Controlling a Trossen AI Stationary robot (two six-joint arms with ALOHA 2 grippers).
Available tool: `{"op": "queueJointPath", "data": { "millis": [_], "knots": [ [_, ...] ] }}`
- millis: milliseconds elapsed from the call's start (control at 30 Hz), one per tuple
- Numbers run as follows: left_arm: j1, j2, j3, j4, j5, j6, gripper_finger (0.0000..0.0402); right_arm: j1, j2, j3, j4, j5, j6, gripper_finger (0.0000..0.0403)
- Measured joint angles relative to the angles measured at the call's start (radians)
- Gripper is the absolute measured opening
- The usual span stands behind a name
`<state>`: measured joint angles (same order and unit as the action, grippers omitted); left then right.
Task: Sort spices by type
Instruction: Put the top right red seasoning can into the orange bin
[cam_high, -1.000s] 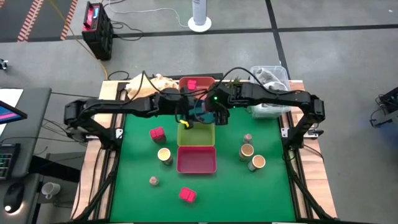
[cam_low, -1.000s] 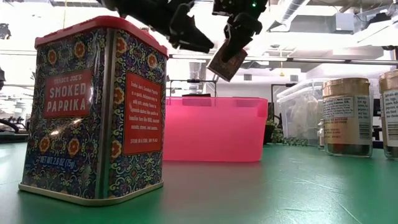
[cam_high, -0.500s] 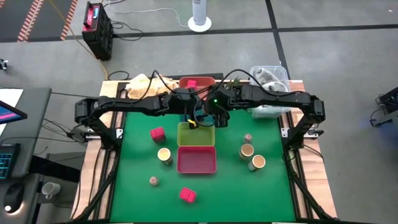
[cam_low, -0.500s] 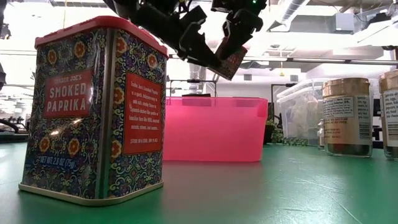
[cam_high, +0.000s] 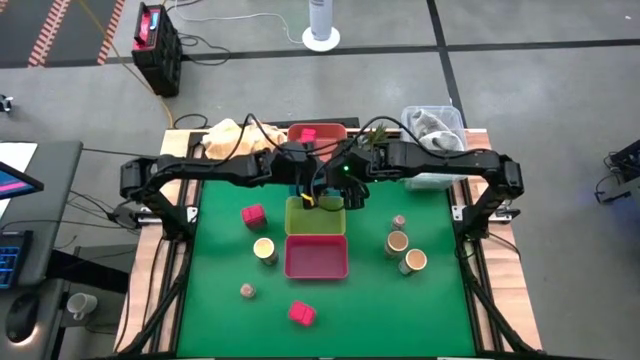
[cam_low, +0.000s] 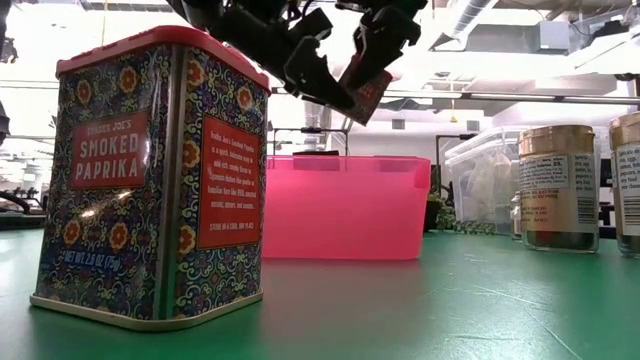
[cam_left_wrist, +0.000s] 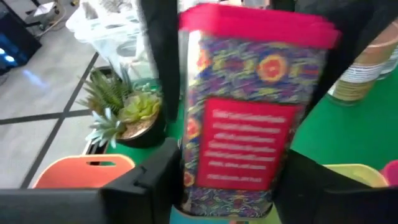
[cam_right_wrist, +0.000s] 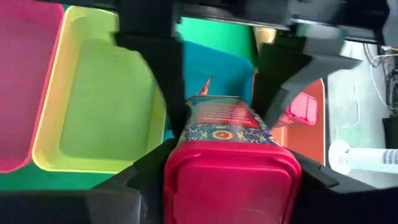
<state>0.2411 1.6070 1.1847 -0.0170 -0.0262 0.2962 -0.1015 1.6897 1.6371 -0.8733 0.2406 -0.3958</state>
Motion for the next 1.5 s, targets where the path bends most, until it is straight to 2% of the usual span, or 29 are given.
{"op": "queueJointPath", "data": {
  "millis": [167,333,600,700,1133,1500],
  "knots": [
    [0.000,0.000,0.000,0.003,0.004,-0.006,0.0190,0.001,0.000,0.000,-0.010,0.006,0.008,0.0260],
    [0.024,-0.008,0.003,-0.015,0.010,-0.008,0.0190,-0.008,-0.041,-0.001,-0.056,0.064,0.018,0.0261],
    [0.089,-0.009,0.006,0.002,0.094,-0.018,0.0194,-0.071,-0.129,-0.002,-0.071,0.058,0.067,0.0261],
    [0.095,-0.009,0.004,0.013,0.121,-0.028,0.0192,-0.086,-0.129,-0.002,-0.066,0.007,0.075,0.0261],
    [0.090,-0.003,-0.006,-0.067,0.115,0.009,0.0192,-0.090,0.028,-0.015,-0.031,-0.048,0.051,0.0262],
    [0.095,-0.004,-0.005,-0.079,0.125,0.047,0.0192,-0.087,0.041,-0.015,0.008,-0.084,0.026,0.0261]
  ]
}}
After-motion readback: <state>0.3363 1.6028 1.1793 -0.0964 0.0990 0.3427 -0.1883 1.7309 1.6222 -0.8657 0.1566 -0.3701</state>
